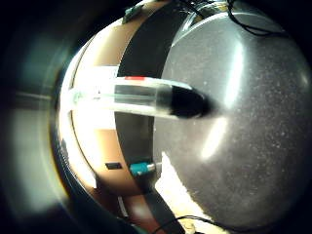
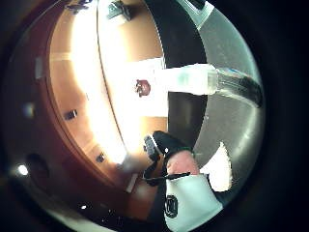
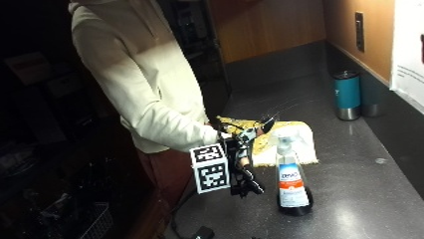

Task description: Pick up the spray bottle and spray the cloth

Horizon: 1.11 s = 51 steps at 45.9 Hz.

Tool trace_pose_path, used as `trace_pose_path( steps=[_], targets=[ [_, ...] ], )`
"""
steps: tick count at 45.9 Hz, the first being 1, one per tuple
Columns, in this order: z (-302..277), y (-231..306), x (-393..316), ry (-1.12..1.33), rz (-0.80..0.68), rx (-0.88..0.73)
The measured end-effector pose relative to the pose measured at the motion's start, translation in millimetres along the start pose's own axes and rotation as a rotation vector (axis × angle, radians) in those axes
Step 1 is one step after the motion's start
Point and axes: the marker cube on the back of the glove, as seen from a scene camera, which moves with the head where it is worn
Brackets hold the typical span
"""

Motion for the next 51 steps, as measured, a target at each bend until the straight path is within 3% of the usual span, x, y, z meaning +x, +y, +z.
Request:
trace_pose_path(
  steps=[19, 39, 51],
  targets=[
    [41.7, -22.8, 13.3, -0.014, 0.072, 0.018],
    [45.2, -45.7, 13.9, 0.104, 0.062, 0.097],
    [58.9, -57.2, 5.6, 0.178, 0.003, -0.011]
  ],
)
